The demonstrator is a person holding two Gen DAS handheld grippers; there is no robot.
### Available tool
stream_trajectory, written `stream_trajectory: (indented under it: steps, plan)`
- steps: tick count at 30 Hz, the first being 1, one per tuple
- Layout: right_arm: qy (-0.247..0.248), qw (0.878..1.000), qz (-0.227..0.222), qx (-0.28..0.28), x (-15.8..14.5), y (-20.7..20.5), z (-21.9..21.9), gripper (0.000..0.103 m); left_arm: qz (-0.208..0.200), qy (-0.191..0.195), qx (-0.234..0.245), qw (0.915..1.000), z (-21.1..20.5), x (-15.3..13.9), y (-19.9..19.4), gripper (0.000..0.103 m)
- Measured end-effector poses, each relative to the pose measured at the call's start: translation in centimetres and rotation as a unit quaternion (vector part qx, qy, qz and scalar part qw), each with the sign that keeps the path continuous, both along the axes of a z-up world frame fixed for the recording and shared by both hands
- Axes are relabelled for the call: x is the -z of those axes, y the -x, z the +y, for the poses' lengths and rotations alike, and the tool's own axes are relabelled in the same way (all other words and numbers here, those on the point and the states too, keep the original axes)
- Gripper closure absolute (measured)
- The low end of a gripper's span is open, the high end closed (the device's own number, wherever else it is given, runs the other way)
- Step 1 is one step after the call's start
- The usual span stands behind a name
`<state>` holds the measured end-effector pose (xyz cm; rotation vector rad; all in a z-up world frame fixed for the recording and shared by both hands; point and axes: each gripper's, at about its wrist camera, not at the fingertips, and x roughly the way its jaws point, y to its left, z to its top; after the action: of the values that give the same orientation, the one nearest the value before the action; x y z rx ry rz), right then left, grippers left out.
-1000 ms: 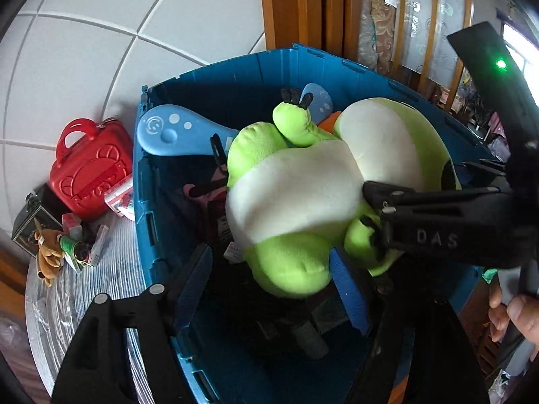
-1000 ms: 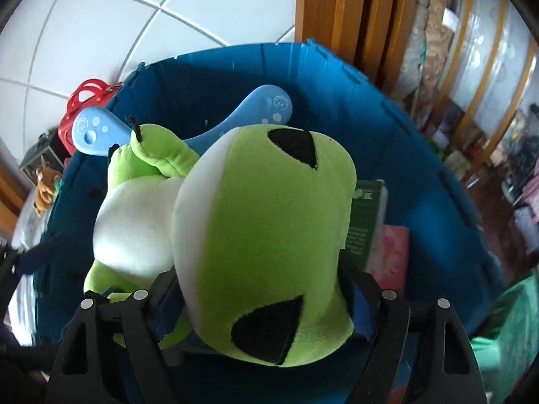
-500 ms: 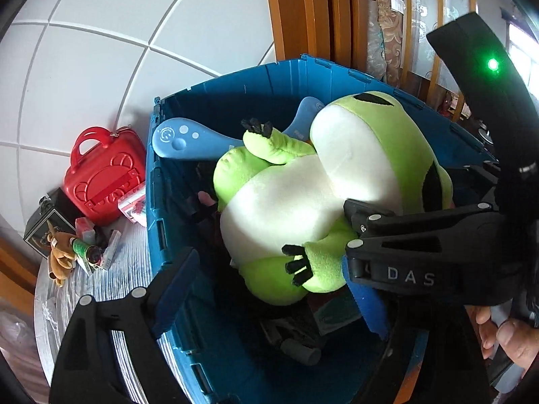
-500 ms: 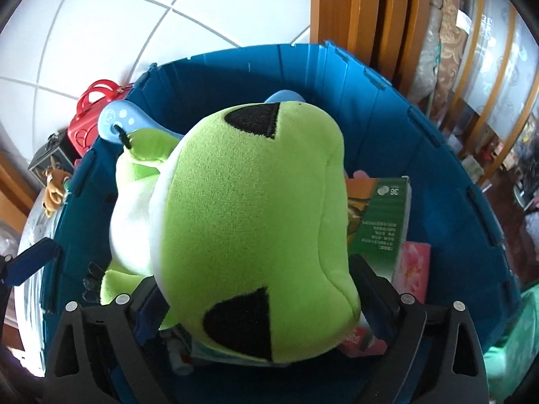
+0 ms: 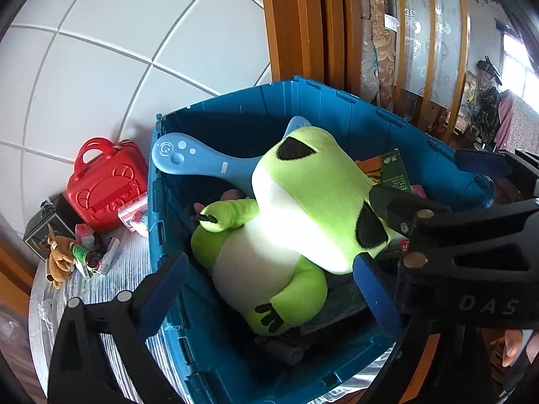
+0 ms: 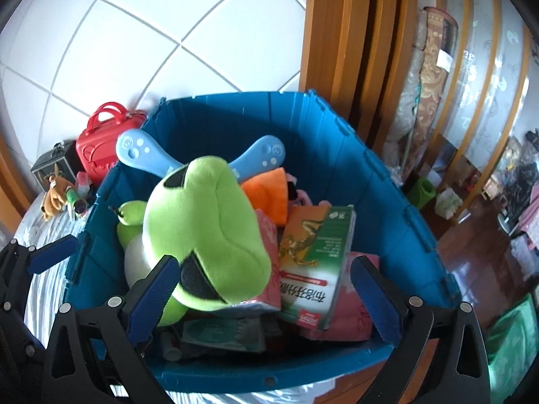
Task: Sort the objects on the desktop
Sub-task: 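Lower the frog into the bin and open both tools, then move both tools back over the table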
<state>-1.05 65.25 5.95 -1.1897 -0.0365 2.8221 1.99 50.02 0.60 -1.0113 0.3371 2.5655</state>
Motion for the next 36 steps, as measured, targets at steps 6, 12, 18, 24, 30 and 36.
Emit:
stream_trajectory:
  steps: [6, 12, 18, 24, 30, 36]
  plan:
    - [-0.019, 0.999, 0.026, -0.002, -1.9, -0.8, -1.8, 0.000, 0.015, -0.011, -0.019, 0.9996, -2.6, -1.3, -0.3, 0.003]
    - [-0.036, 0.998, 0.037, -0.022, -3.1, -0.3, -5.7, 0.000, 0.027, -0.017, -0.052, 0.9981, -7.5, -2.3, 0.0, 0.003]
    - [-0.037, 0.997, 0.052, -0.051, -4.1, 1.2, -11.4, 0.000, 0.041, -0.015, -0.098, 0.9942, -15.2, -3.1, 0.6, 0.003]
    - [-0.030, 0.994, 0.070, -0.084, -5.3, 3.1, -19.5, 0.000, 0.049, -0.009, -0.145, 0.9881, -26.1, -3.2, 1.7, 0.003]
    - [-0.017, 0.991, 0.059, -0.123, -4.7, 6.0, -29.9, 0.000, 0.054, 0.008, -0.184, 0.9813, -38.9, -2.7, 3.7, 0.003]
    - [-0.003, 0.990, 0.025, -0.136, -1.7, 8.4, -38.1, 0.000, 0.057, 0.044, -0.224, 0.9718, -50.9, -1.3, 5.9, 0.003]
